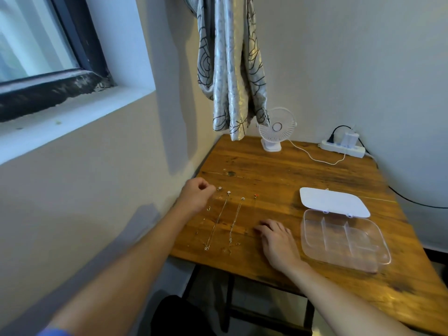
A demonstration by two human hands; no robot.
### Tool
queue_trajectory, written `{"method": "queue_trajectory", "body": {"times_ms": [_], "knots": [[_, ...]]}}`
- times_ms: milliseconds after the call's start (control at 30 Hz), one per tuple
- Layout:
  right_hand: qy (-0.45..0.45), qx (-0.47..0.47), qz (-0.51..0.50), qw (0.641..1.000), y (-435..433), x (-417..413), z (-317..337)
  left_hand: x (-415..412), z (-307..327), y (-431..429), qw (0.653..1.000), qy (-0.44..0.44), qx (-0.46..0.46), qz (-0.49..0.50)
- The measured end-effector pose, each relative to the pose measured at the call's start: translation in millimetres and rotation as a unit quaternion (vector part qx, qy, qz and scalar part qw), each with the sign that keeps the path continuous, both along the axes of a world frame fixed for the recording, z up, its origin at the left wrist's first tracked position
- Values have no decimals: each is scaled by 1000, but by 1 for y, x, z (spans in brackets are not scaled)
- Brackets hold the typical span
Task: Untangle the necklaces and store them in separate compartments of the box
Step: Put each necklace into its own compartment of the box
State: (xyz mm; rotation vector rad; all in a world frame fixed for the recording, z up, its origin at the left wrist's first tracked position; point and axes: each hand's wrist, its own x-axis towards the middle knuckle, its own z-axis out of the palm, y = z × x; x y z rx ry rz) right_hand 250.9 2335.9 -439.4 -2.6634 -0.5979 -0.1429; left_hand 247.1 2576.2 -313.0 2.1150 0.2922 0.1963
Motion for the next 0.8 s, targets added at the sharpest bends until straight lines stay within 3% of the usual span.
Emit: {"method": "queue_trajectory", "body": {"times_ms": [233, 400, 533, 633, 733, 800], "knots": [[18, 79, 4, 997, -42, -38, 29, -20, 34, -76, 984, -35, -151, -92], [-126, 137, -51, 981, -98, -59, 60, -21, 40, -148, 974, -53, -200, -97], [-182, 138, -170, 959, -150, -52, 67, -13, 28, -198, 973, -19, -209, -92], [-103, 147, -276, 944, -183, -46, 52, -9, 14, -231, 971, 15, -218, -99], [-23, 238, -270, 933, -190, -53, 27, -8, -6, -251, 973, 40, -193, -117], [-21, 277, -269, 922, -188, -60, 12, -8, -22, -259, 982, 46, -119, -142]]}}
